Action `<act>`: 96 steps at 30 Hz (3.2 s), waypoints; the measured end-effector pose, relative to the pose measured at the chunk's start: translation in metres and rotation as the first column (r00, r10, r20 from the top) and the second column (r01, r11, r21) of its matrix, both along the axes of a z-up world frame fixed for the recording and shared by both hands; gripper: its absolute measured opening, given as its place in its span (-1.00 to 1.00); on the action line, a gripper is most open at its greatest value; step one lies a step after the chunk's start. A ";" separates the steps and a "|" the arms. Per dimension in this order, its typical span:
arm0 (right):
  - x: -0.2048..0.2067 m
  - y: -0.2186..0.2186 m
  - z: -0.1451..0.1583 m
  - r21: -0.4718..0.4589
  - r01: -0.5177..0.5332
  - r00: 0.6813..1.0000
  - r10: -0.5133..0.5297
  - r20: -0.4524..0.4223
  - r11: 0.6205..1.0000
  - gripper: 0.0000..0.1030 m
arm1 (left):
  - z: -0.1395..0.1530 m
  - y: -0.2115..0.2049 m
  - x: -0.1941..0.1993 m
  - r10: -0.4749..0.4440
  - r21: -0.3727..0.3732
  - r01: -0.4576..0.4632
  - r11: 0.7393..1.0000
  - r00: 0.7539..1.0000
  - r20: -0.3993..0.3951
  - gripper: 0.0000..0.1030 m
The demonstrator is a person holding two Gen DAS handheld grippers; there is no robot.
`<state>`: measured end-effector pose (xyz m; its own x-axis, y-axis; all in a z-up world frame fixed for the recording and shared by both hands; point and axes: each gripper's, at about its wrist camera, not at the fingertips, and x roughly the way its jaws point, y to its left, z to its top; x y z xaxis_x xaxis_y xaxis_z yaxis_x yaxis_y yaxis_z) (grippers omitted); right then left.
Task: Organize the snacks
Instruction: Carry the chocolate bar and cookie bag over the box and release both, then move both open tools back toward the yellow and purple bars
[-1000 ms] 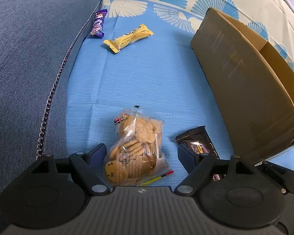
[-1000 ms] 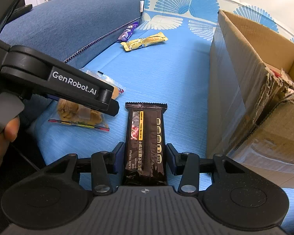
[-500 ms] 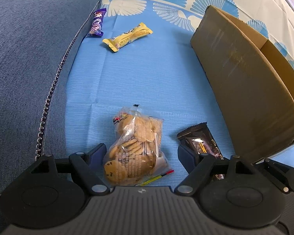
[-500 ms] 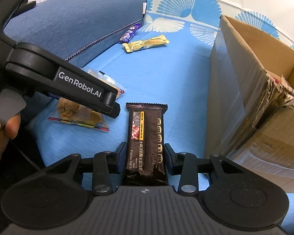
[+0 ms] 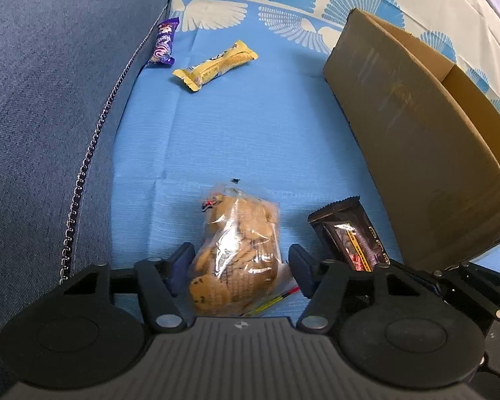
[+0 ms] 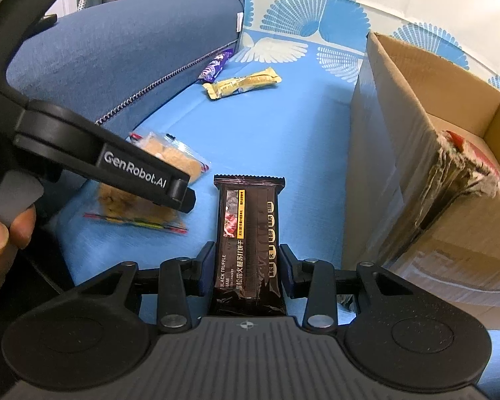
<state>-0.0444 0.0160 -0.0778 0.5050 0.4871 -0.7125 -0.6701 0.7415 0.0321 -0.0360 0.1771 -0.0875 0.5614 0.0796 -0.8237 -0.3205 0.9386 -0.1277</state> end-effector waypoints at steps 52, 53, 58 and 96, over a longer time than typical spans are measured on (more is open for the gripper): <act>0.109 -0.151 0.110 0.310 0.536 0.817 -0.575 0.045 0.786 0.28 | 0.156 -0.149 0.129 -0.029 -0.058 0.065 0.996 0.874 0.485 0.63; 0.109 -0.150 0.109 0.310 0.537 0.817 -0.576 0.042 0.785 0.28 | 0.154 -0.147 0.124 -0.016 -0.057 0.051 0.997 0.872 0.490 0.63; 0.108 -0.148 0.108 0.300 0.547 0.810 -0.585 0.047 0.781 0.32 | 0.130 -0.111 0.090 0.060 -0.038 -0.047 0.998 0.867 0.495 0.30; 0.076 -0.057 0.114 0.365 0.251 0.946 -0.307 0.104 0.896 -0.37 | -0.031 0.073 0.241 0.187 0.689 -0.187 0.700 0.979 0.075 -0.09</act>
<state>0.0318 -0.0408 0.0361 0.7465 0.5090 -0.4285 -0.4544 0.8605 0.2304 0.2045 0.2501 -0.1182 0.4719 0.7283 -0.4968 -0.4990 0.6853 0.5305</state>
